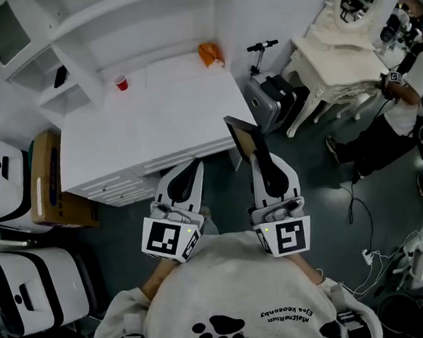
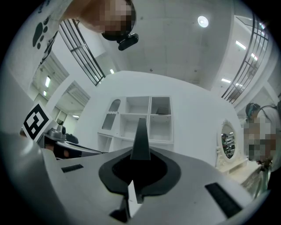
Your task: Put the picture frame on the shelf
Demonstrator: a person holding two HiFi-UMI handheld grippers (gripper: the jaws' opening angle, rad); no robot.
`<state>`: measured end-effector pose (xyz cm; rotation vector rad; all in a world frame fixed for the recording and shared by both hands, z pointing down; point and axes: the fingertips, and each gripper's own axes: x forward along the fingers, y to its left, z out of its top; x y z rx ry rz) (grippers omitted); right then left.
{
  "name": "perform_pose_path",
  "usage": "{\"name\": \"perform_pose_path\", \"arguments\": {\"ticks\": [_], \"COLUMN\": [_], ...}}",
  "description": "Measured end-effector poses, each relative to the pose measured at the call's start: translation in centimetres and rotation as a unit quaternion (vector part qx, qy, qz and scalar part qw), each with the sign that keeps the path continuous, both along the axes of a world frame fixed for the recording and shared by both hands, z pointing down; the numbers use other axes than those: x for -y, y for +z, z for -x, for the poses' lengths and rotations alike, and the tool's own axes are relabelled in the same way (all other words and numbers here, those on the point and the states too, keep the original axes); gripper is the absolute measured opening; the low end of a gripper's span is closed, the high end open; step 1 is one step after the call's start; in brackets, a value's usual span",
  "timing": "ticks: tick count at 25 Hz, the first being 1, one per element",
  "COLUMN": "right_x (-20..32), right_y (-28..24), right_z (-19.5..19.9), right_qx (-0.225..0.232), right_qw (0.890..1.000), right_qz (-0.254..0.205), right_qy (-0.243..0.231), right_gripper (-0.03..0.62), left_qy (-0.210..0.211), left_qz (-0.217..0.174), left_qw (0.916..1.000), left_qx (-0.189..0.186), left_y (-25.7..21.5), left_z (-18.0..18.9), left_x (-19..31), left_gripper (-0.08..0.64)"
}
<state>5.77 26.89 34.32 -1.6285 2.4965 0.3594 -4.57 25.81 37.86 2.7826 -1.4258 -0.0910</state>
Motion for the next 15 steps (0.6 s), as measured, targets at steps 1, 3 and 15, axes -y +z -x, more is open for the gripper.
{"name": "perform_pose_path", "arguments": {"ticks": [1,3,15], "right_x": [1.0,3.0,12.5], "right_y": [0.0,-0.1,0.0], "right_z": [0.3,0.7,1.5], "right_qx": [0.0,0.0,0.008], "right_qw": [1.0,1.0,0.999], "right_qz": [0.0,-0.001,0.001], "right_qy": [0.001,0.005,0.053], "right_gripper": [0.04,0.04,0.04], "left_qy": [0.003,0.009,0.073], "left_qz": [0.001,0.001,-0.003], "left_qw": [1.0,1.0,0.9973], "left_qx": [0.0,0.0,0.004], "left_y": [0.0,0.0,-0.1], "left_z": [0.2,0.6,0.6], "left_x": [1.1,3.3,13.7], "left_gripper": [0.02,0.02,0.02]}}
